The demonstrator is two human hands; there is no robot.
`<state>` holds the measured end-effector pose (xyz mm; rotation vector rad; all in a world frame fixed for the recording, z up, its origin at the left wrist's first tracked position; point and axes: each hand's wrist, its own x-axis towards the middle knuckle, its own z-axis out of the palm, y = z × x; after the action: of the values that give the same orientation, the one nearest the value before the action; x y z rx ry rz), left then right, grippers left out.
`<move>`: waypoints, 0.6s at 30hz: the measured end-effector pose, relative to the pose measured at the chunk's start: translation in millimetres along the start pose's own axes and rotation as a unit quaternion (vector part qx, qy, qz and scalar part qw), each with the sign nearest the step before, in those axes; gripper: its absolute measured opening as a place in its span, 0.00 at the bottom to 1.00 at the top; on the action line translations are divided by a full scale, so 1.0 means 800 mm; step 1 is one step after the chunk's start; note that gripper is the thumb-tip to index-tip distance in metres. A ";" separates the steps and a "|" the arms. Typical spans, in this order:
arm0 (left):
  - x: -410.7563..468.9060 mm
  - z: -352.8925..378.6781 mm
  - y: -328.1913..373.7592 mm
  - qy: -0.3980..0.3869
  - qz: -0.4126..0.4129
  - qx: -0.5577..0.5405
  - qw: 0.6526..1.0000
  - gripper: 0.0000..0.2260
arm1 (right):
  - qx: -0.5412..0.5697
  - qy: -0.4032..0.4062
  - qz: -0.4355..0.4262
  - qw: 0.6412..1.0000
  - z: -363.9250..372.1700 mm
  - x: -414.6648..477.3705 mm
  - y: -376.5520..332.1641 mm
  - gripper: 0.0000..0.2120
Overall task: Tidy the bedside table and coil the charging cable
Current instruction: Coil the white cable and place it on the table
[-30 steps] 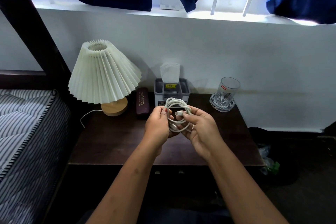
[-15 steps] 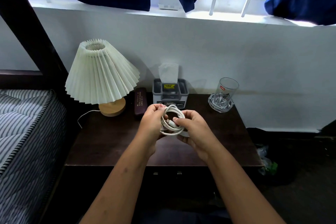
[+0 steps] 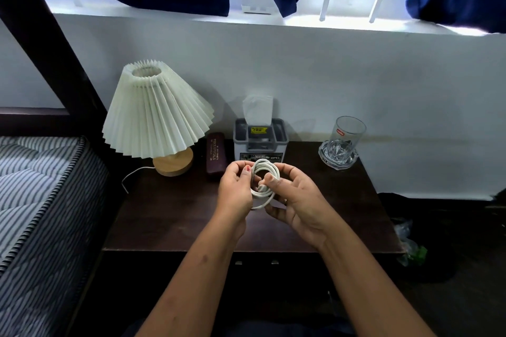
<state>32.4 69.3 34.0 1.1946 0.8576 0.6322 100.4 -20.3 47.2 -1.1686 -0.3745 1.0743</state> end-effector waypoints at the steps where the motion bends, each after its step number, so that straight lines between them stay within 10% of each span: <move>1: 0.001 0.001 -0.001 0.003 0.007 0.000 1.000 0.08 | -0.024 0.001 0.003 1.000 -0.001 0.000 -0.001 0.17; 14: 0.017 -0.005 -0.009 -0.065 -0.045 -0.103 0.992 0.08 | -0.131 -0.002 -0.006 0.991 -0.018 -0.002 -0.002 0.04; 18: 0.012 -0.002 -0.008 -0.120 -0.103 -0.132 0.978 0.09 | -0.440 0.074 -0.144 0.883 -0.025 0.003 0.008 0.05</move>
<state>36.0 76.2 25.7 0.9058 0.6590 0.4064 112.9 -29.3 32.9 -1.9078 -0.9441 0.5240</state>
